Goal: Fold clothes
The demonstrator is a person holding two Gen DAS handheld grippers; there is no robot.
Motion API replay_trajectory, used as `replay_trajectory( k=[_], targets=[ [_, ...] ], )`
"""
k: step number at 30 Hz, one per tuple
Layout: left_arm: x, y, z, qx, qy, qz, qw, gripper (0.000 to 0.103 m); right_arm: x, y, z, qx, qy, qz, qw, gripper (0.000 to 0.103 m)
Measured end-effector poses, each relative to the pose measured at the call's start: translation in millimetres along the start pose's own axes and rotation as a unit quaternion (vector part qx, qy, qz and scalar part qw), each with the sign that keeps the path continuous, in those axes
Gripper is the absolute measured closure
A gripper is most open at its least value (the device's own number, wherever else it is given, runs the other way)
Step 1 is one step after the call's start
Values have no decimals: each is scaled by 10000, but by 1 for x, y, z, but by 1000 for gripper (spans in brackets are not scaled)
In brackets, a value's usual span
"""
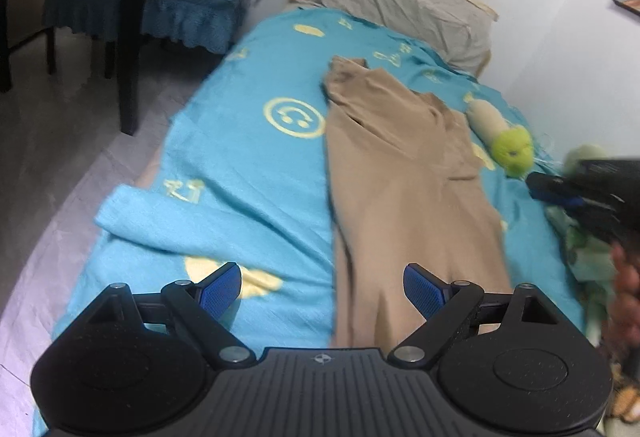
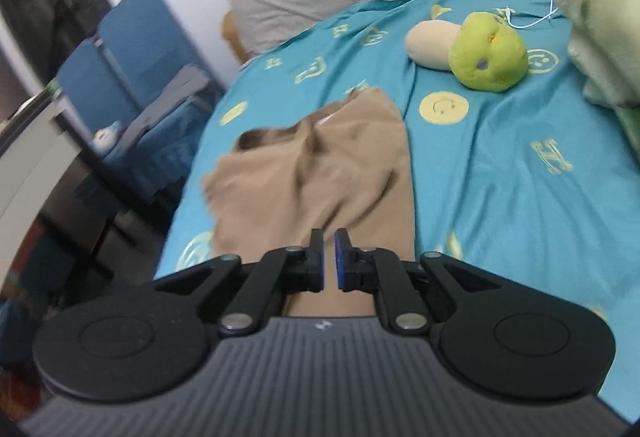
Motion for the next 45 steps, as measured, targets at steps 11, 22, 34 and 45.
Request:
replay_trajectory(
  k=[11,22,34,45],
  targets=[
    [-68,-24,-28,-97,197,1134,9933,13,-127,-110,-43,97,618,1011,9929,13],
    [-104,-14,-24,294,687,1907,9788,3,-176,-87,-51,43,868,2010,9757,13],
    [-134,-27,-50,-260,835,2955,9513,20,-202,-92,-34,225,371,2493,9675,37],
    [-127,-49,-40,-262,643,2818,9569,94,-215,-107,-14,69,-754,2501,9652,87]
  ],
)
Point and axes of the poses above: each gripper's, at about its wrist camera, not at the fingertips, and y roughly the way its jaws point, z to its left, x to its top, the point moved 9 cm from there along y, roughly the way its jaws point, and after that the axes turned 10 degrees about -x, right-handed, at the moved point
